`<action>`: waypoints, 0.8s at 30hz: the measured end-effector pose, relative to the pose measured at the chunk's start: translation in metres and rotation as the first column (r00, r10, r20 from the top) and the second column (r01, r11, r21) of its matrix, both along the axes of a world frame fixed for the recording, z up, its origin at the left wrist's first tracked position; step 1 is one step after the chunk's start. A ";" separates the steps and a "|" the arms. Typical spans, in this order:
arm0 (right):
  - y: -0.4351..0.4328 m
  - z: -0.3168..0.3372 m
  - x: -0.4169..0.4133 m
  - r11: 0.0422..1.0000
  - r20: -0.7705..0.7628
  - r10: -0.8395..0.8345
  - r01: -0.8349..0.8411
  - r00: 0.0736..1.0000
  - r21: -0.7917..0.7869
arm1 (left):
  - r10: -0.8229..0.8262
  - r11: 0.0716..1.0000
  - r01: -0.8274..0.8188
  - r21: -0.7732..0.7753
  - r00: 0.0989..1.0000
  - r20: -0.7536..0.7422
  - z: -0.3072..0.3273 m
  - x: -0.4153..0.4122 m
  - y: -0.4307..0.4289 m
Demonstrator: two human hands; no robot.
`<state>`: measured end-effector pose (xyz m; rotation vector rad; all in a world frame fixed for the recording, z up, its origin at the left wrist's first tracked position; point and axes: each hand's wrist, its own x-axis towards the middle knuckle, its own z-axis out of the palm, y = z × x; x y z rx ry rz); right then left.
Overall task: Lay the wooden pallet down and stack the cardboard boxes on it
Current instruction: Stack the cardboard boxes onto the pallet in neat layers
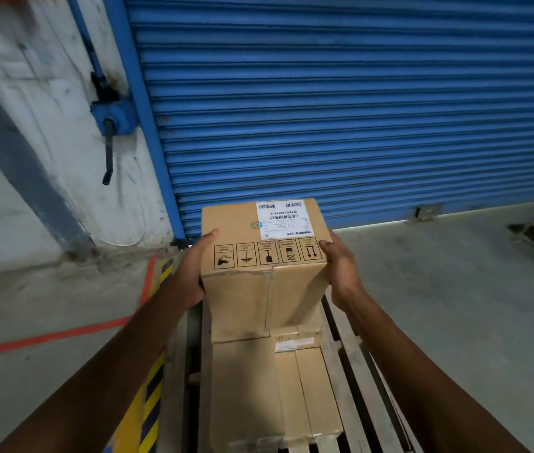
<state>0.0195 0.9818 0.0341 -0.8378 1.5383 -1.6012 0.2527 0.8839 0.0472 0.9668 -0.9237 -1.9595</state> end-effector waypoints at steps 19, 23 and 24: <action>0.018 0.085 -0.017 0.976 -0.007 0.217 -0.217 0.976 0.018 | -0.068 0.931 0.102 -0.350 0.992 0.108 0.077 0.009 0.010; 0.018 0.088 -0.016 0.986 -0.032 0.169 -0.168 0.985 0.018 | -0.056 0.915 0.103 -0.389 0.990 0.128 0.085 0.009 0.017; 0.019 0.088 -0.016 0.987 -0.040 0.162 -0.162 0.986 0.014 | -0.052 0.916 0.101 -0.388 0.989 0.135 0.085 0.009 0.018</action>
